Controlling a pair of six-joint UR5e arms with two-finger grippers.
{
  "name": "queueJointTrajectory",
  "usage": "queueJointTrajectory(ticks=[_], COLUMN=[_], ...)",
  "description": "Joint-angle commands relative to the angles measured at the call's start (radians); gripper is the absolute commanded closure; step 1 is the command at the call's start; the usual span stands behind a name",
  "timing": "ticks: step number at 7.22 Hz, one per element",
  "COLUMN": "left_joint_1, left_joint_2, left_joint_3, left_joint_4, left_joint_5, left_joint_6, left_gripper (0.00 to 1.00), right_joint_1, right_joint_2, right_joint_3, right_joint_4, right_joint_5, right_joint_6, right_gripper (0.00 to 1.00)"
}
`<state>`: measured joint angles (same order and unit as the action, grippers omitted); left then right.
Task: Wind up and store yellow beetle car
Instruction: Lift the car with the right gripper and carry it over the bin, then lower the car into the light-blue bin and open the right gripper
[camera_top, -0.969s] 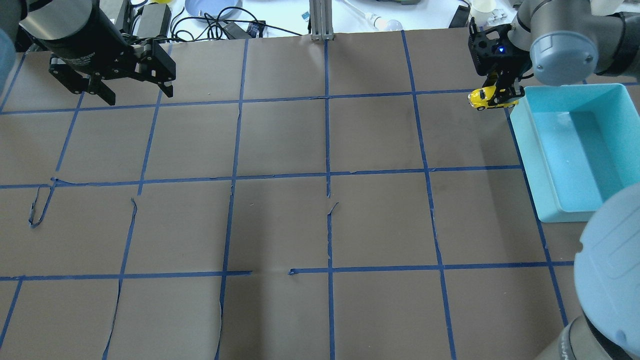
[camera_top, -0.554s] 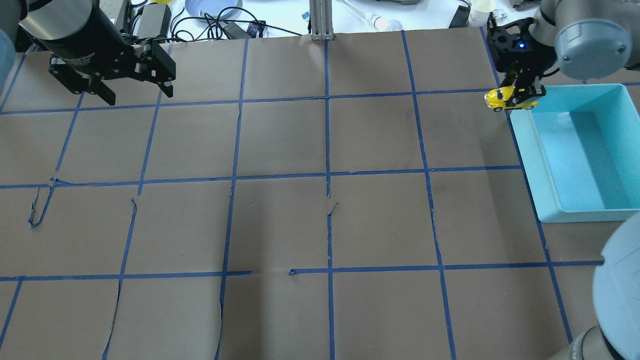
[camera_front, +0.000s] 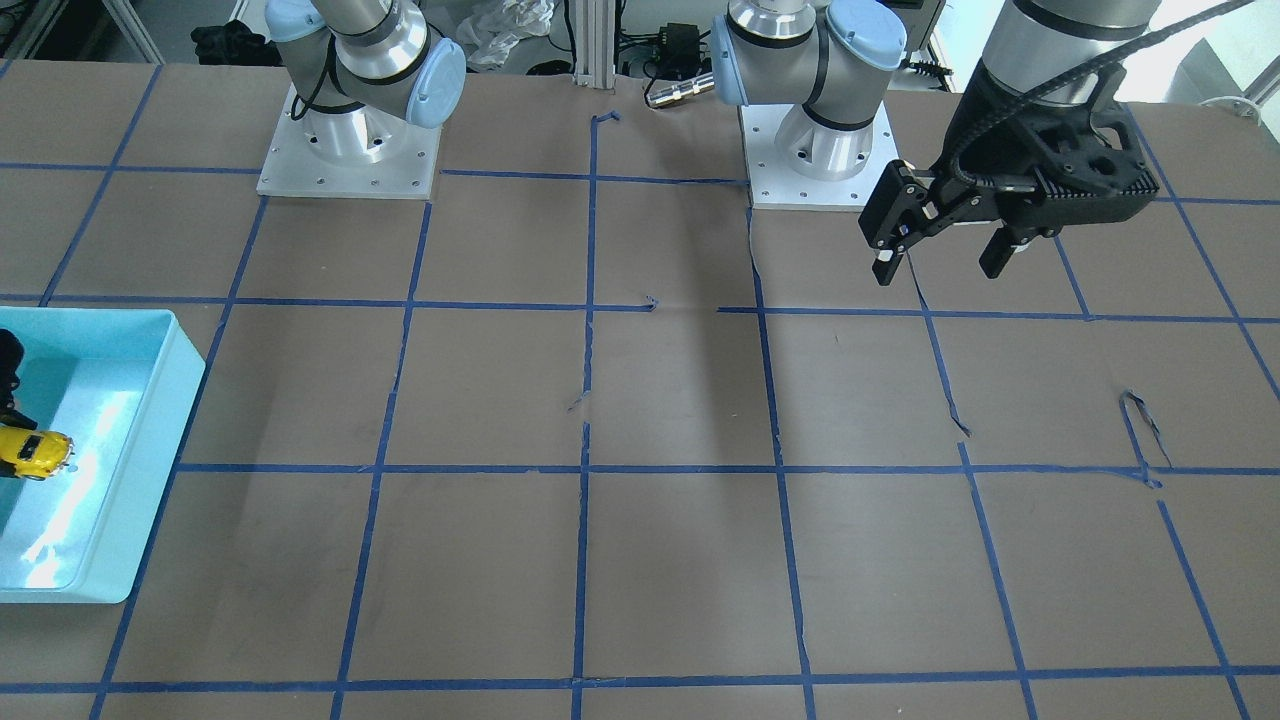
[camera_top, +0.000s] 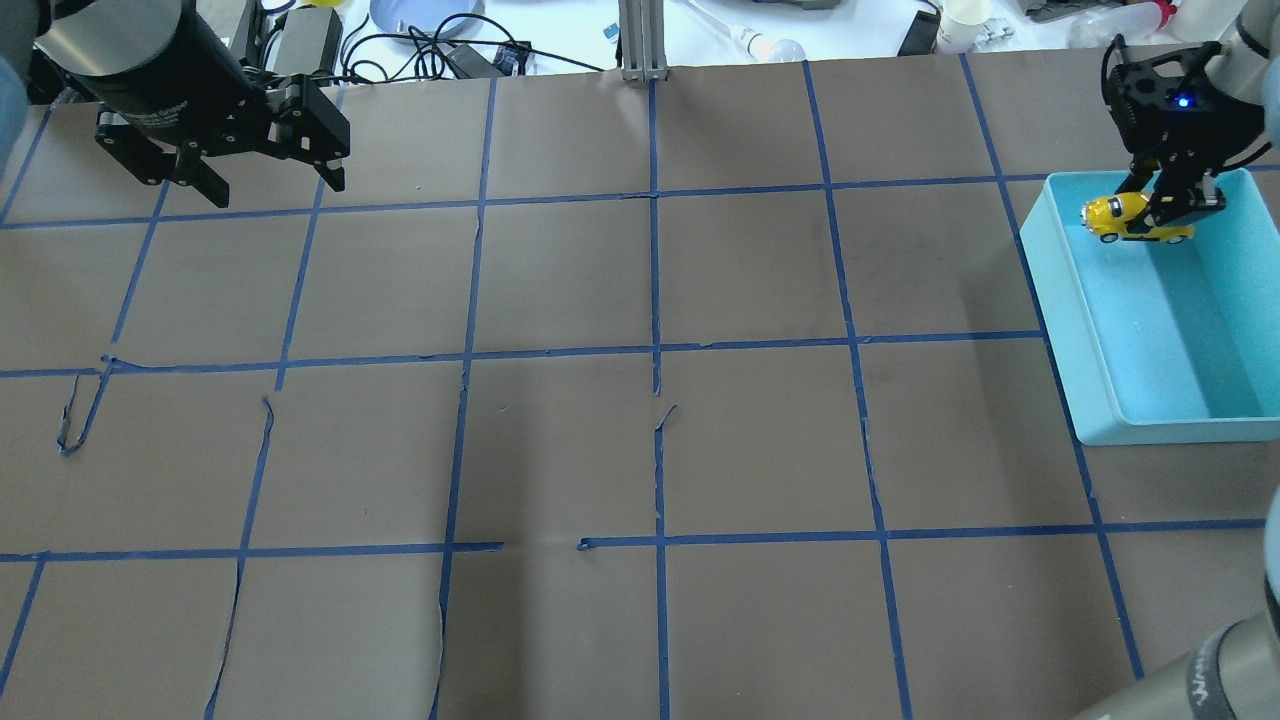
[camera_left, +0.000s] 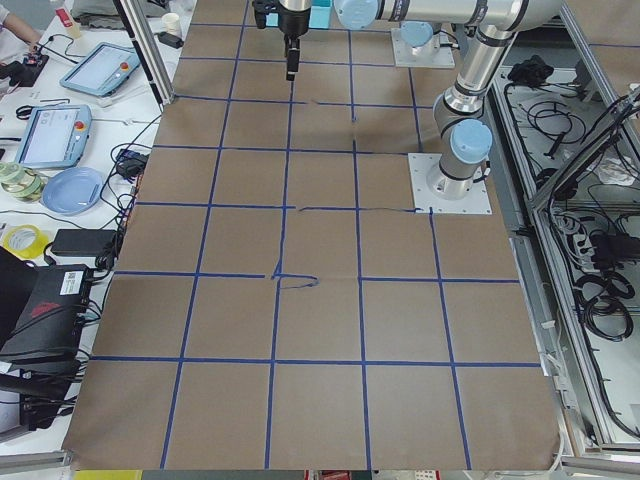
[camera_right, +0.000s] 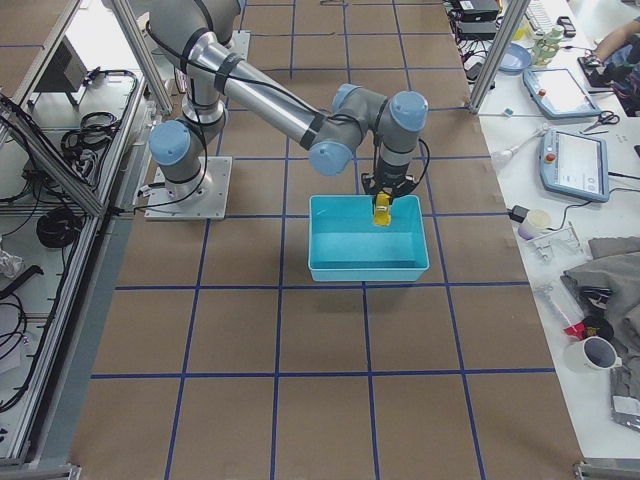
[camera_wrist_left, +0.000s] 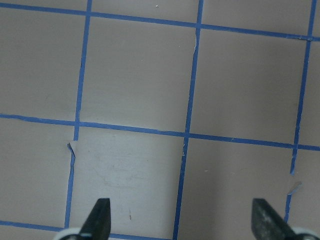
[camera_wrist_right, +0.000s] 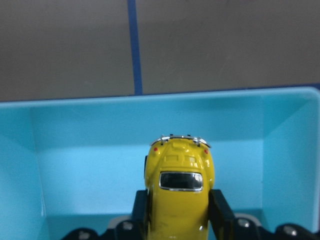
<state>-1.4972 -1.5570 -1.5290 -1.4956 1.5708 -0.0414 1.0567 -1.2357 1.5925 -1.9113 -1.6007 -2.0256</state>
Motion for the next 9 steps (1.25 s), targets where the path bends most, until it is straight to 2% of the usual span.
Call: queueJointTrajectory(ticks=[1, 5, 9], left_joint_1=[0.0, 0.0, 0.0], left_joint_2=[0.0, 0.002, 0.0], left_joint_3=[0.003, -0.003, -0.003], left_joint_4=[0.0, 0.0, 0.0], left_joint_5=[0.0, 0.0, 0.002], left_joint_6=[0.0, 0.0, 0.0], left_gripper=[0.0, 0.0, 0.0], right_joint_1=[-0.084, -0.086, -0.086], right_joint_2=[-0.002, 0.01, 0.036], right_joint_3=[0.084, 0.28, 0.288], right_joint_4=[-0.047, -0.364, -0.387], right_joint_5=[0.001, 0.013, 0.012], right_joint_6=[-0.06, -0.201, -0.205], right_gripper=[0.85, 0.84, 0.8])
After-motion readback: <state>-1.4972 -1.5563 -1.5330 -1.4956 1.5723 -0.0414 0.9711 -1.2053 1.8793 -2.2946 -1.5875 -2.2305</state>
